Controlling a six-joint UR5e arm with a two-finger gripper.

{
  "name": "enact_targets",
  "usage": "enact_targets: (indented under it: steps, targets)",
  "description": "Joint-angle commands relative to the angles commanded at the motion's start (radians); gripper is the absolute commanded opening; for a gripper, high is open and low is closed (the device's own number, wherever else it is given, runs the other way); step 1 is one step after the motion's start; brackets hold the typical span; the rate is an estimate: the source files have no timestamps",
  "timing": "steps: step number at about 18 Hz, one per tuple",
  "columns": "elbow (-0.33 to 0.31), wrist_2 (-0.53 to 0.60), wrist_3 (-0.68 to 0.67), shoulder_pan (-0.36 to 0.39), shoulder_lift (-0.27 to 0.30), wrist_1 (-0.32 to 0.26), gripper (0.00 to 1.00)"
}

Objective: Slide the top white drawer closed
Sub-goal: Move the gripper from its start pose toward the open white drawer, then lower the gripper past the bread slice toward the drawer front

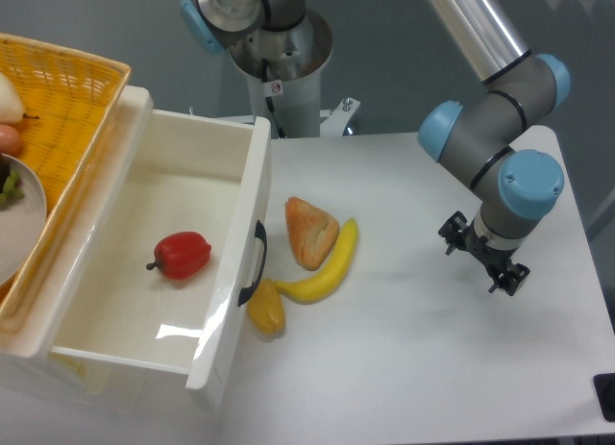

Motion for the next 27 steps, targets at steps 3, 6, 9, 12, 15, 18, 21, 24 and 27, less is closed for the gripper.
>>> enact_targets:
  steps: [3,6,9,12,15,18,21,24,27]
  targets:
    - [0.0,-0.003,-0.003,0.0,0.002,0.0,1.0]
    - [0.0,-0.064,-0.052,0.0,0.008,0.0,1.0]
    - [0.006,-0.069,-0.127,-0.006,0.008,0.0,1.0]
    - [0.005,-0.068,-0.178,-0.018,0.015,0.0,1.0]
    - [0.006,-0.071,-0.187,-0.018,0.028,0.002,1.0]
    - [0.0,-0.08,-0.241,-0.015,0.046,0.0,1.0]
    - [-0.014,-0.08,-0.352,-0.025,0.075,-0.006,1.0]
    - [-0.06,-0.124,-0.512,-0.032,0.15,-0.024,1.0]
    - [-0.107,-0.179,-0.601,-0.043,0.193,-0.043,0.87]
